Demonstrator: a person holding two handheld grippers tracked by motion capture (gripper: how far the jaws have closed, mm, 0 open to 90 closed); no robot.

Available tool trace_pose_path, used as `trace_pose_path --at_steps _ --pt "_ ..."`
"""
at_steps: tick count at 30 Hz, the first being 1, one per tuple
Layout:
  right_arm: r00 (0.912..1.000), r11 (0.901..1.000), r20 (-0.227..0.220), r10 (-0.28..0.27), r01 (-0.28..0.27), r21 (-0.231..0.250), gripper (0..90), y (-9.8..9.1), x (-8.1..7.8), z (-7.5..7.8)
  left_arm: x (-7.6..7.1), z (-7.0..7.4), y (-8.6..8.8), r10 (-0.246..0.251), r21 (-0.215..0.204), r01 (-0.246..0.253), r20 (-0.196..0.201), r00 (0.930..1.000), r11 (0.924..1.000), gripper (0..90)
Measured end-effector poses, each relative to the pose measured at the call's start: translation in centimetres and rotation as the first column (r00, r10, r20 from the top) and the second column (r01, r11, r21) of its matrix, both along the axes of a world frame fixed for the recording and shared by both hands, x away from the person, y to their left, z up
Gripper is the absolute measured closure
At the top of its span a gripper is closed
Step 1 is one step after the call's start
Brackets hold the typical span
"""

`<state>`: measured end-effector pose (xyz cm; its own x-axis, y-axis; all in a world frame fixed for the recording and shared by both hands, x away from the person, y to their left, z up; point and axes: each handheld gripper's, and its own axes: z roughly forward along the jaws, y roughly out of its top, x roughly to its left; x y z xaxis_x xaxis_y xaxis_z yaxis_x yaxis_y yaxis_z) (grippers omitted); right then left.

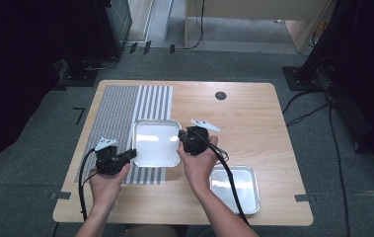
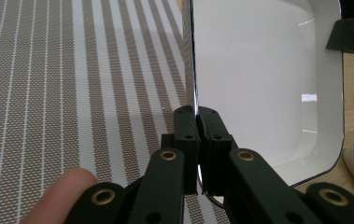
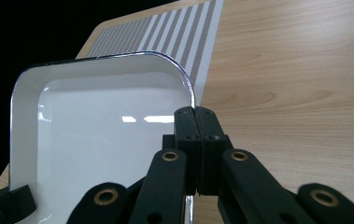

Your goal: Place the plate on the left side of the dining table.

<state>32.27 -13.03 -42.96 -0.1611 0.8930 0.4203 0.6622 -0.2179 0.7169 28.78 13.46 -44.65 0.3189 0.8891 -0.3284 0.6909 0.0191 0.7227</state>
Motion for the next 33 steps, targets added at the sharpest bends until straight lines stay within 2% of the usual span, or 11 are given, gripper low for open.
trace_pose_path --at_steps 10,20,26,33 --pt "0.9994 0.9998 -0.033 0.01 -0.01 -0.016 90.0 2.7 2.1 -0.6 1.7 -0.9 2.3 0.029 -0.003 -0.029 -0.024 0.9993 0.9996 88.5" --pt "0.998 0.9998 -0.06 0.02 -0.02 -0.002 90.0 5.3 4.6 -1.3 3.6 -1.5 4.7 0.065 -0.005 -0.065 -0.038 0.9972 0.9978 89.0" --pt "0.9968 0.9997 -0.078 0.016 -0.015 0.018 90.0 6.5 6.0 -1.7 5.0 -1.4 5.7 0.079 0.023 -0.078 -0.041 0.996 0.9967 89.3" --pt "0.9937 0.9996 -0.111 0.013 -0.01 0.028 90.0 7.8 7.9 -2.6 6.7 -1.8 6.6 0.101 0.063 -0.097 -0.062 0.9929 0.9933 89.6"
